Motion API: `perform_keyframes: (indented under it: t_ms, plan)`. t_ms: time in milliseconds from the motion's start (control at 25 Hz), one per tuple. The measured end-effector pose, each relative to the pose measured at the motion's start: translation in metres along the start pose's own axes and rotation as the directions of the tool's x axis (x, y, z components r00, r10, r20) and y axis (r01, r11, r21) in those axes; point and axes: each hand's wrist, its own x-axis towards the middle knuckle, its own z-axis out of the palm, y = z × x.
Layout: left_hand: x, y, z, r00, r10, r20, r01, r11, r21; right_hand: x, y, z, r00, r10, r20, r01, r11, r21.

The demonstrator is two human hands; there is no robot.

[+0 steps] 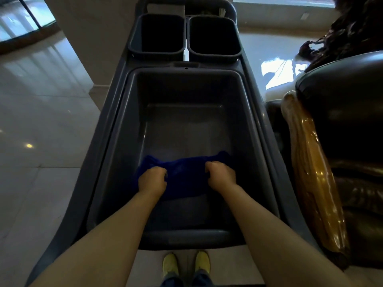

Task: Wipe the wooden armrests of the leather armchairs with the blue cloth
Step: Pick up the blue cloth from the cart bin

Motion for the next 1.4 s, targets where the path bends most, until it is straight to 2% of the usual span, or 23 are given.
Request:
perform_keyframes:
  t_ms: [80, 160, 320, 440, 600, 760, 840, 960, 1120, 1280, 1400]
  plan:
    - [-0.002, -0.003, -0.006, 0.999, 0.011, 0.051, -0.006, 0.996, -0.084, -0.005, 0.003, -0.009, 0.998, 0.057, 0.026, -0.060, 0.988, 0.144]
    - [-0.005, 0.001, -0.021, 0.999, 0.034, 0.028, -0.030, 0.989, -0.146, -0.010, 0.007, -0.023, 0.993, 0.110, -0.031, -0.098, 0.959, 0.264]
    - [-0.020, 0.040, -0.070, 0.983, 0.100, -0.156, -0.131, 0.970, -0.203, -0.029, 0.016, -0.075, 0.972, 0.132, -0.194, -0.034, 0.898, 0.438]
    - [-0.038, 0.090, -0.110, 0.931, 0.145, -0.335, -0.235, 0.941, -0.245, -0.048, 0.033, -0.130, 0.937, 0.150, -0.317, 0.047, 0.842, 0.537]
    - [-0.079, 0.198, -0.142, 0.813, 0.208, -0.545, -0.386, 0.892, -0.236, -0.097, 0.107, -0.210, 0.882, 0.126, -0.453, 0.167, 0.817, 0.552]
    - [-0.114, 0.319, -0.118, 0.730, 0.301, -0.614, -0.476, 0.868, -0.140, -0.157, 0.227, -0.250, 0.868, 0.075, -0.490, 0.195, 0.857, 0.477]
    - [-0.132, 0.378, -0.086, 0.726, 0.333, -0.601, -0.489, 0.865, -0.111, -0.191, 0.291, -0.255, 0.874, 0.065, -0.482, 0.184, 0.873, 0.451]
    - [-0.164, 0.444, -0.032, 0.767, 0.399, -0.502, -0.509, 0.855, -0.097, -0.235, 0.370, -0.244, 0.892, 0.119, -0.436, 0.121, 0.866, 0.484]
    - [-0.184, 0.492, 0.036, 0.820, 0.422, -0.387, -0.501, 0.855, -0.130, -0.268, 0.444, -0.206, 0.926, 0.190, -0.327, 0.012, 0.849, 0.528]
    - [-0.193, 0.526, 0.112, 0.863, 0.432, -0.264, -0.490, 0.843, -0.223, -0.289, 0.507, -0.151, 0.904, 0.332, -0.269, -0.130, 0.814, 0.567]
    - [-0.200, 0.538, 0.167, 0.886, 0.401, -0.231, -0.456, 0.845, -0.281, -0.293, 0.541, -0.105, 0.901, 0.388, -0.192, -0.216, 0.788, 0.577]
